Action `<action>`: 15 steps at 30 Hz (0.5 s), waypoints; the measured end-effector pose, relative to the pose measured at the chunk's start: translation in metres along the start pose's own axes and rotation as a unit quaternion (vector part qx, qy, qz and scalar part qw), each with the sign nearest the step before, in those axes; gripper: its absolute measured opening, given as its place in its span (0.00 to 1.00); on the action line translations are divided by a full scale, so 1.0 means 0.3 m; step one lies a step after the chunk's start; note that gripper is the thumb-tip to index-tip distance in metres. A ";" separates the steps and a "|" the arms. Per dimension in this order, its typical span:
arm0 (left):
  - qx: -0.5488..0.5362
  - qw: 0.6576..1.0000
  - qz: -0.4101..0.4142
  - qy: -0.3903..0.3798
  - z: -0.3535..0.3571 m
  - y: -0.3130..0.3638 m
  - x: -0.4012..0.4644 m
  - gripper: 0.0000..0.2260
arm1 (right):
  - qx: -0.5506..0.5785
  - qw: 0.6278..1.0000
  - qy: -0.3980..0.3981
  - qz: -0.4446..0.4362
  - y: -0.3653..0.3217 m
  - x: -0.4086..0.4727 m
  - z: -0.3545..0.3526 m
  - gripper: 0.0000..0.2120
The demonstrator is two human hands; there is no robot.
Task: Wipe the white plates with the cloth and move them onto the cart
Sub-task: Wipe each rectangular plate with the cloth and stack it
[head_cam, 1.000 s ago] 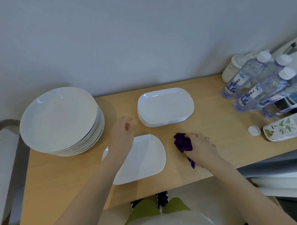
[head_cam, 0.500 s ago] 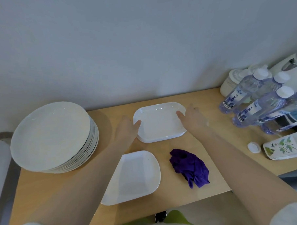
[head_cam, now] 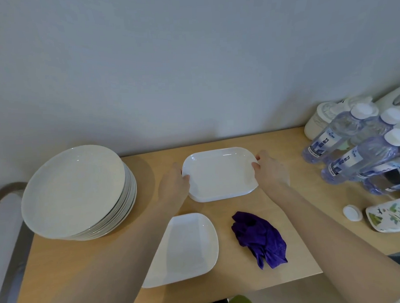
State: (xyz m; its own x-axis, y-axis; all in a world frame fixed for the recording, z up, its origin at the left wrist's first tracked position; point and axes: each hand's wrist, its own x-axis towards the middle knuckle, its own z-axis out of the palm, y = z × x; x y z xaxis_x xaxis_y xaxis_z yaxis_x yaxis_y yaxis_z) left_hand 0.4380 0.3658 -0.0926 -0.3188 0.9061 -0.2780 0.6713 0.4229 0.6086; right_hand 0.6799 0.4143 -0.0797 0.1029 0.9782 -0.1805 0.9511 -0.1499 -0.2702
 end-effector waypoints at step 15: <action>-0.180 0.981 -0.064 -0.032 -0.083 0.016 -0.026 0.02 | 0.148 0.988 0.020 -0.026 -0.014 -0.028 -0.048 0.10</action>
State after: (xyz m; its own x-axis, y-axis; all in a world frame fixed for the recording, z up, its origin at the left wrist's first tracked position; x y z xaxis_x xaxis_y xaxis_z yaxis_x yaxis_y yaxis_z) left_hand 0.4270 0.3605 -0.0688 -0.3349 0.8489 -0.4089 0.3454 0.5144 0.7849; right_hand 0.6791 0.4088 -0.0632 0.0735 0.9897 -0.1231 0.8291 -0.1293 -0.5440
